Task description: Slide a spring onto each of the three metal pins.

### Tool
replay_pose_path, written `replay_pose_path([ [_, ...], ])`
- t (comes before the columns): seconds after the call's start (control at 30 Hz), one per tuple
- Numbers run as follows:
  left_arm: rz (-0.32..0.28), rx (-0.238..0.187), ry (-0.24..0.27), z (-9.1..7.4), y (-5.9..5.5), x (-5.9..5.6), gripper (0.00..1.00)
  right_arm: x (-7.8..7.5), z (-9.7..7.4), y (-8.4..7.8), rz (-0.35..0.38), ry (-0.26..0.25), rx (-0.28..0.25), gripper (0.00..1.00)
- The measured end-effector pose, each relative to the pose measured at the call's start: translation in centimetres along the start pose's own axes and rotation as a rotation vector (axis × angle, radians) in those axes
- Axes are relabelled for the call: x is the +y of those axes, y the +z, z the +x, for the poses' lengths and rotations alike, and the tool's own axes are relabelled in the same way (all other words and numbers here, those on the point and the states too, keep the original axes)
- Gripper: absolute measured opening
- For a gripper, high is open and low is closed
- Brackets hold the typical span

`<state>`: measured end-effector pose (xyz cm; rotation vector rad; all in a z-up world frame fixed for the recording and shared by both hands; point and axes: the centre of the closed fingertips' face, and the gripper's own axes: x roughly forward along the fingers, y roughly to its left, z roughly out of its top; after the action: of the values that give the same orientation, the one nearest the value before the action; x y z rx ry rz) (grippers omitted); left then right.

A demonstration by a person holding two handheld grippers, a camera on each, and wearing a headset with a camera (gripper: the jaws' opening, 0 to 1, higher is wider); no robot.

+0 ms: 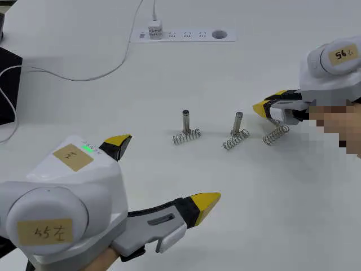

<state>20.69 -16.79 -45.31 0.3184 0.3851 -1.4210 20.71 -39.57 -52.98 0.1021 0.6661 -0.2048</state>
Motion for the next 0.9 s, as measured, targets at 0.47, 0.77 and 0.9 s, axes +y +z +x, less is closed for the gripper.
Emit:
replay_pose_path([
  [0.47,-0.005,0.01,0.001,0.1,-0.2,0.2,0.93,-0.1,0.8,-0.9,0.005,0.001,0.048,0.1],
  [0.77,-0.001,0.006,0.005,0.0,0.0,0.3,0.93,0.0,0.3,-0.4,0.033,0.009,0.037,0.09],
  [0.9,0.003,0.005,0.007,-0.1,0.1,0.4,0.93,0.2,-0.7,0.7,0.033,0.009,-0.005,0.09],
])
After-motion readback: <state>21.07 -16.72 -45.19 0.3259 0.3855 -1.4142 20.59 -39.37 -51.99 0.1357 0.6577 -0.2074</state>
